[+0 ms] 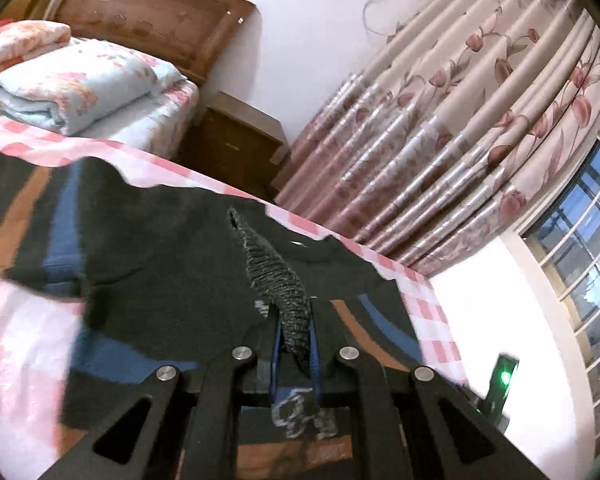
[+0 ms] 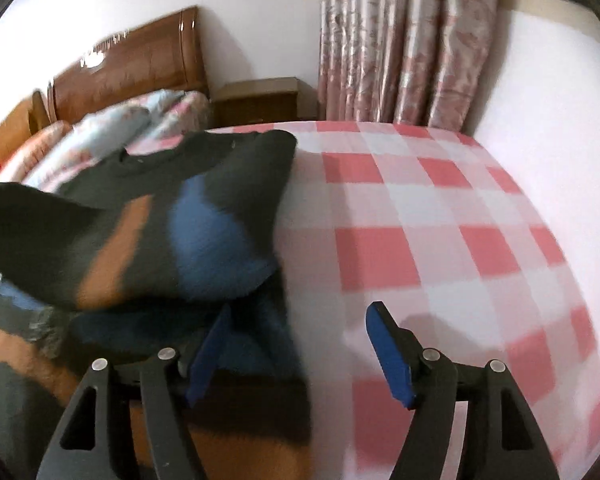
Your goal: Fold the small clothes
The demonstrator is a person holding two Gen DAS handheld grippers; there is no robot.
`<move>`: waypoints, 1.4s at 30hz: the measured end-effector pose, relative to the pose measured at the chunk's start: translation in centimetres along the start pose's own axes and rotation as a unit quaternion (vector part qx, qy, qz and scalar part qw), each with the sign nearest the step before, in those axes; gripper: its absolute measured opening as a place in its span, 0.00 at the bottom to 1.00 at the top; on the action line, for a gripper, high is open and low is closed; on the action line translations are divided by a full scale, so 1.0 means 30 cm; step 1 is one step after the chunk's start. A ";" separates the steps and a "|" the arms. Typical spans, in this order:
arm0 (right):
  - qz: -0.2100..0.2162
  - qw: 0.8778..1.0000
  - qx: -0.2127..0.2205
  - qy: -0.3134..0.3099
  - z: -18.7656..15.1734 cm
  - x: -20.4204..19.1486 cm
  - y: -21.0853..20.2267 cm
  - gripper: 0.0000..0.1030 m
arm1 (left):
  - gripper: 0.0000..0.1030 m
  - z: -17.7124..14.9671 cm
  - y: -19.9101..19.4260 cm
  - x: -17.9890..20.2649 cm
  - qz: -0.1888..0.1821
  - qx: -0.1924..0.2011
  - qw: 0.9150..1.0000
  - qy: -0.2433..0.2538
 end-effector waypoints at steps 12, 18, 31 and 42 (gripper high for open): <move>0.009 0.999 -0.022 0.038 0.024 0.056 0.072 1.00 | 0.11 -0.111 0.119 -0.260 0.071 -0.037 0.996 -0.041; 0.016 0.999 0.010 0.043 0.014 0.024 -0.053 1.00 | 0.21 -0.117 -0.033 -0.218 0.173 0.048 0.983 -0.043; 0.048 0.995 -0.015 -0.081 0.140 -0.261 0.071 1.00 | 0.28 -0.095 0.210 -0.130 0.078 -0.039 0.995 0.042; 0.127 0.991 -0.002 -0.032 0.483 -0.183 0.165 1.00 | 0.31 -0.088 0.201 -0.163 0.019 -0.028 0.999 0.003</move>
Point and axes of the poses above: each gripper's, at about its wrist camera, not at the fingertips, and y roughly the way its jaws point, x to its right, z to its top, the point moved 4 cm from there along y, roughly the way its jaws point, and after that the axes turned 13 degrees about -x, right-handed, at the moved point
